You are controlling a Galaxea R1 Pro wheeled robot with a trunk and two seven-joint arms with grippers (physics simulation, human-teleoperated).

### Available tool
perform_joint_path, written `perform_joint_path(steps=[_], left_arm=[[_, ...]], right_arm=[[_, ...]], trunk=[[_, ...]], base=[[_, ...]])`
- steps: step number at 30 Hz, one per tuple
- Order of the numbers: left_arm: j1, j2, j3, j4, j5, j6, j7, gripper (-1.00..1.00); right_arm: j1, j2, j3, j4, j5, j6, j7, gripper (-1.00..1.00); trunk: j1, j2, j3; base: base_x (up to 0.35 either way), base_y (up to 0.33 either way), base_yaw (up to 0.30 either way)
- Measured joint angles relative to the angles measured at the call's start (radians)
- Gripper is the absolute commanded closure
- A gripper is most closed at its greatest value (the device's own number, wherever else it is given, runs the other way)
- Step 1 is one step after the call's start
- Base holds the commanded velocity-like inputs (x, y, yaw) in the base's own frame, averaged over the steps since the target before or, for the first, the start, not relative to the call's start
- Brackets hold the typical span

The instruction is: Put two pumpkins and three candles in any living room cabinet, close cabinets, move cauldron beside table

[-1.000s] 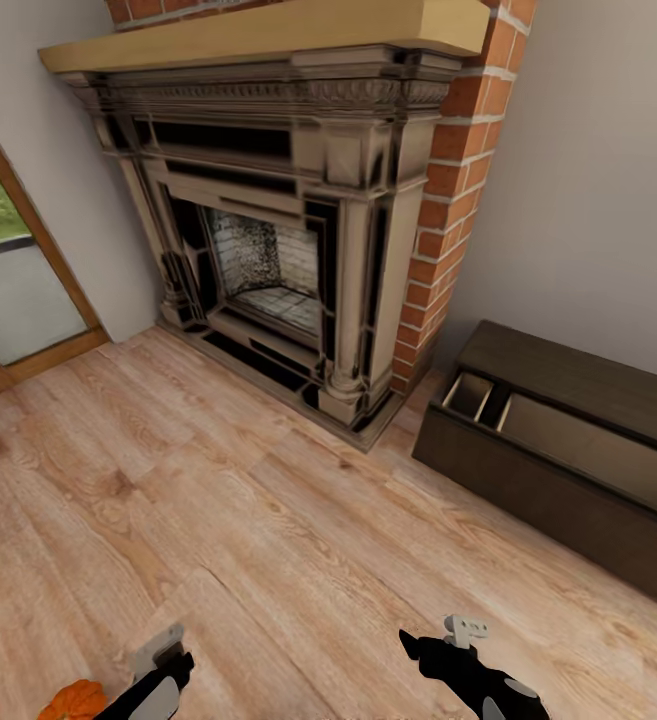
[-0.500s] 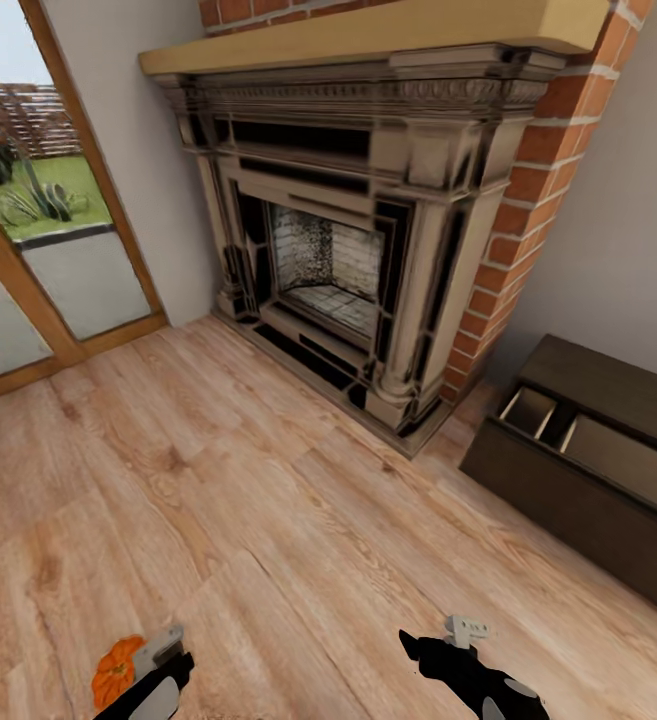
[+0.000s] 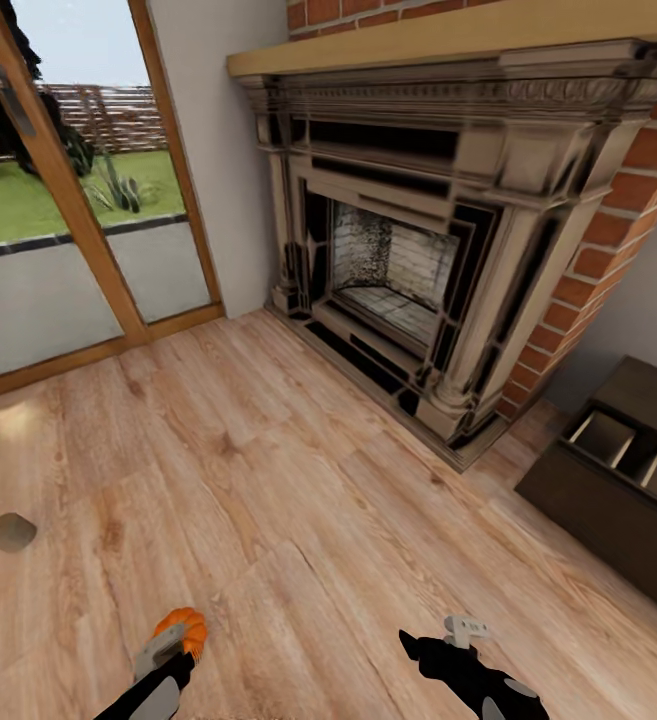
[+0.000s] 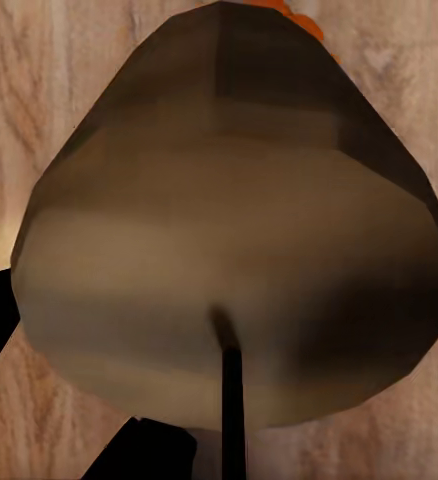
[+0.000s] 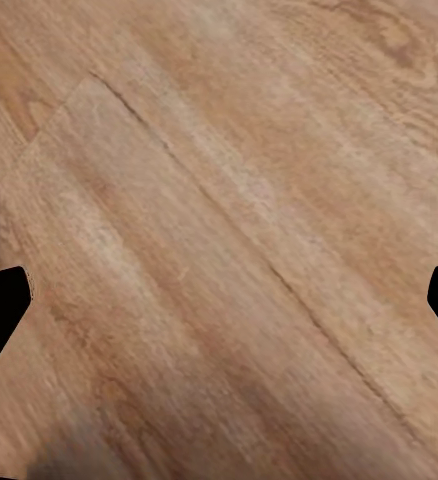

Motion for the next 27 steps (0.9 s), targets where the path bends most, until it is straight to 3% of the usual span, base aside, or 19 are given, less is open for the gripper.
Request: perform_joint_path(steps=[13, 27], left_arm=[[0.0, 0.0, 0.0, 0.0, 0.0, 0.0, 0.0, 1.0], [0.0, 0.0, 0.0, 0.0, 0.0, 0.0, -0.001, 1.0]], right_arm=[[0.0, 0.0, 0.0, 0.0, 0.0, 0.0, 0.0, -1.0], [0.0, 0.0, 0.0, 0.0, 0.0, 0.0, 0.001, -1.0]], trunk=[[0.0, 0.0, 0.0], [0.0, 0.0, 0.0]], base=[[0.009, 0.142, 0.291], [0.144, 0.234, 0.291]])
